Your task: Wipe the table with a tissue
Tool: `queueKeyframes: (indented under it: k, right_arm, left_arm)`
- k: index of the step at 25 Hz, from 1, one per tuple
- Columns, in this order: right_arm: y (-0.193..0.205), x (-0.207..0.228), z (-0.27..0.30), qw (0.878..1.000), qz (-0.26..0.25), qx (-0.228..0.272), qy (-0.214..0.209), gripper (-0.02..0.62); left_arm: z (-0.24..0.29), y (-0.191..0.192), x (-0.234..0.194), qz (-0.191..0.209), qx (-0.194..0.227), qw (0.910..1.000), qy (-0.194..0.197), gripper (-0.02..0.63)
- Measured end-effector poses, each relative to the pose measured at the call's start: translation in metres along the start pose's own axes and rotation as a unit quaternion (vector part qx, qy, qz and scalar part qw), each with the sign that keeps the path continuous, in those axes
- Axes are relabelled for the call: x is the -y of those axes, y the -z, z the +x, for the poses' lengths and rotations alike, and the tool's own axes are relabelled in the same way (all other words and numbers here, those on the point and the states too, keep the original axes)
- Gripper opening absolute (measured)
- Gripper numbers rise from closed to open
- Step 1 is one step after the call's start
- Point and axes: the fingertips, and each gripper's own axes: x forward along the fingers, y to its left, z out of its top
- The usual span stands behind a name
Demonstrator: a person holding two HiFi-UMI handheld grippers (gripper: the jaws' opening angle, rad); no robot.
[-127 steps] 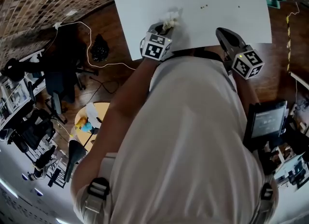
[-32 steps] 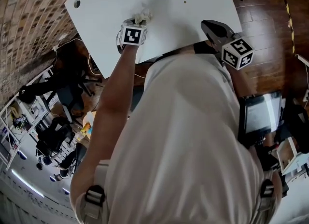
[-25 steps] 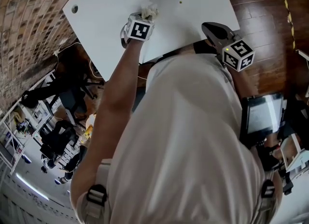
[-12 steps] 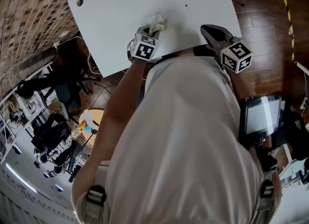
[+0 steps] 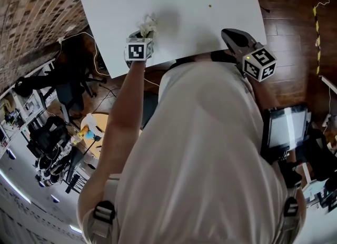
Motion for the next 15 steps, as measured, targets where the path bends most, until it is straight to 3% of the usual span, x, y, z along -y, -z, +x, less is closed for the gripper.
queueKeyframes:
  k: [4, 7, 11, 15]
  right_arm:
    - [0.002, 0.003, -0.003, 1.0, 0.005, 0.002, 0.004, 0.008]
    - [0.0, 0.003, 0.0, 1.0, 0.006, 0.002, 0.002, 0.008]
    - [-0.002, -0.002, 0.005, 1.0, 0.005, 0.002, -0.004, 0.008]
    - [-0.003, -0.001, 0.005, 1.0, 0.004, 0.001, -0.002, 0.008]
  left_arm:
    - [-0.003, -0.003, -0.003, 0.007, 0.013, 0.9999, -0.002, 0.2]
    - [-0.009, -0.006, -0.006, 0.02, 0.035, 0.9992, -0.004, 0.23]
    - [-0.013, -0.02, -0.01, 0.022, 0.066, 0.9975, -0.006, 0.23]
    - [0.006, -0.023, -0.008, 0.027, 0.048, 0.9985, 0.0, 0.168]
